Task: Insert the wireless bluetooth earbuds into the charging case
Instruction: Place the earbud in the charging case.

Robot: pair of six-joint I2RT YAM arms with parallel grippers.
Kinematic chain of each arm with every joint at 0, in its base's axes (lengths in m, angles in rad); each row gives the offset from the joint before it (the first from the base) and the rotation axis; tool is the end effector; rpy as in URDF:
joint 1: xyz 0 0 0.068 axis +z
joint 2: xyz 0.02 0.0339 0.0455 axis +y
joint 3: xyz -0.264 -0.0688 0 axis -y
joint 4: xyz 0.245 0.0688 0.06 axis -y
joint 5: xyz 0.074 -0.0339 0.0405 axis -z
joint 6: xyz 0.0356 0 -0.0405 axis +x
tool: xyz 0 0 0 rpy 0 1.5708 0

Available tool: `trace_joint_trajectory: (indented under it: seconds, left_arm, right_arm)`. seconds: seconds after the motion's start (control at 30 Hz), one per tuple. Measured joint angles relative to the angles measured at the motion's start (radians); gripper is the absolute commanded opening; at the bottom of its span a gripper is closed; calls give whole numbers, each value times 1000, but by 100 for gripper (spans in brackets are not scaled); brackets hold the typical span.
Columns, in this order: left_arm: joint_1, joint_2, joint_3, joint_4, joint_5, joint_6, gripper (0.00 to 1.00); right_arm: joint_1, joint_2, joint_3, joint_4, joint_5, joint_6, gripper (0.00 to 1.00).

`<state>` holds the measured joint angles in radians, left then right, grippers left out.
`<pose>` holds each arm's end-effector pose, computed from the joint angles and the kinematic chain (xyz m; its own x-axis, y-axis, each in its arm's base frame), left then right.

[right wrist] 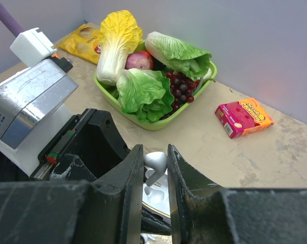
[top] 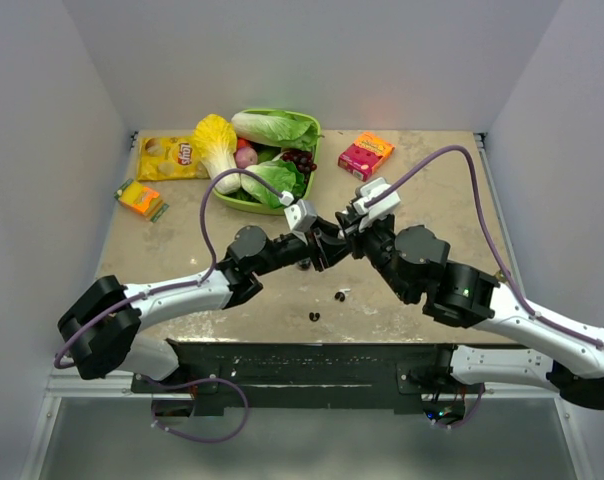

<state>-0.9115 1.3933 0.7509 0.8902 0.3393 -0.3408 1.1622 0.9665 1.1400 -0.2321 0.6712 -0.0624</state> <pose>0.1804 -0.2521 0.3010 -0.1736 -0.2905 -0.9410 0.9390 0.2392 -0.2471 0.1008 0.1772 0.4262 0.0062 -0.1086 -0.9941 -0.4725 0.8758 -0.0986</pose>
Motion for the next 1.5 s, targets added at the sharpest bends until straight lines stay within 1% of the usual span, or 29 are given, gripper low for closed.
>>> trace_joint_trajectory:
  seconds: [0.5,0.9,1.5]
  left_arm:
    - [8,-2,1,-18,25,-17,0]
    - [26,-14,-3,29,64,-18,0]
    - [28,-14,-3,27,77,-18,0]
  right_arm:
    - [17,14,-19,-4,19,-6,0]
    - [23,19,-25,-18,19,-6,0]
    - [31,27,-30,-23,18,-6,0]
